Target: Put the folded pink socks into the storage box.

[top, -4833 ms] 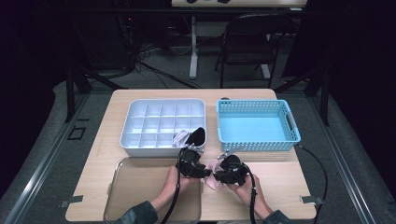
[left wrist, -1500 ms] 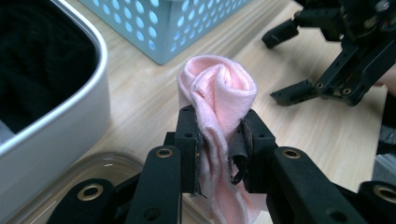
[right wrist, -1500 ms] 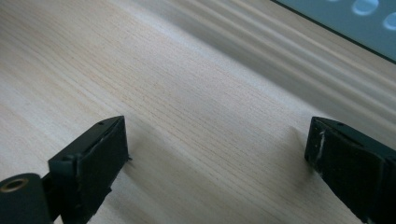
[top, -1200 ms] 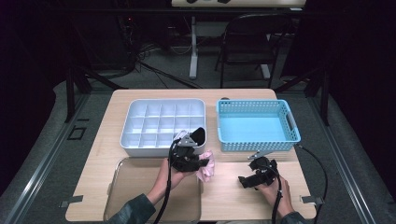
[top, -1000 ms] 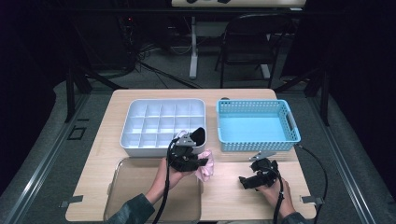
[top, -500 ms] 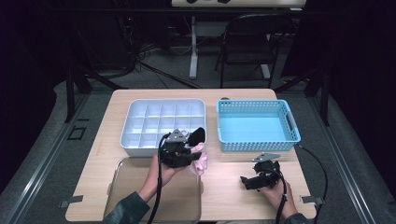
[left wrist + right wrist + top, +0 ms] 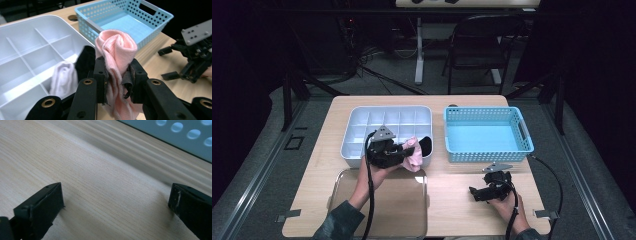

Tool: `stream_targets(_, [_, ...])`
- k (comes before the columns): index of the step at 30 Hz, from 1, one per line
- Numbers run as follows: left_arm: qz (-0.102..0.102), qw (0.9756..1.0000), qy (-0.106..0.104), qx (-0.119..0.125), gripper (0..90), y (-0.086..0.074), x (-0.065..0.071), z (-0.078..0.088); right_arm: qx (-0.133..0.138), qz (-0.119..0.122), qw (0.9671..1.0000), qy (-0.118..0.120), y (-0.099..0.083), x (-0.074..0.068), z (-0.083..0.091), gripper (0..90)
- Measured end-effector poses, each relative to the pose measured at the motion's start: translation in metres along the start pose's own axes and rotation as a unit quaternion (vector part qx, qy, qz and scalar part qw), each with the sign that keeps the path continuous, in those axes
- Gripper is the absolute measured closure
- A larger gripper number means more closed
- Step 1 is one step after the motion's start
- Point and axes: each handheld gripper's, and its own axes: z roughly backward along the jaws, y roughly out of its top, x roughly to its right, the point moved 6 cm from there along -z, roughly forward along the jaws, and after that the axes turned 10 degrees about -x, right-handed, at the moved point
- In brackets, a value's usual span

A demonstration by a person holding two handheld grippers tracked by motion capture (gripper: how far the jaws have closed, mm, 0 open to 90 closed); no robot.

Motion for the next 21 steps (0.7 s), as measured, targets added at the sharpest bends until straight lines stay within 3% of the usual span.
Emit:
stream_targets(8, [0.02,0.9988,0.041,0.016,72.8,0.003,-0.029,0.01,-0.001,-0.002,1.0,-0.003,0.0,0.0,0.0,0.0])
stream_targets(13, [0.018,0.9961,0.086,0.009,72.8,0.001,-0.048,0.006,0.0,-0.003,1.0,-0.004,0.0,0.0,0.0,0.0])
stream_targets(19, [0.027,0.9935,0.11,0.005,72.8,-0.002,-0.063,0.002,0.0,-0.004,1.0,-0.004,0.0,0.0,0.0,0.0])
stream_targets(21, [0.02,0.9916,0.128,0.001,72.8,-0.003,-0.068,0.001,0.004,-0.008,0.9999,-0.005,0.0,0.0,0.0,0.0])
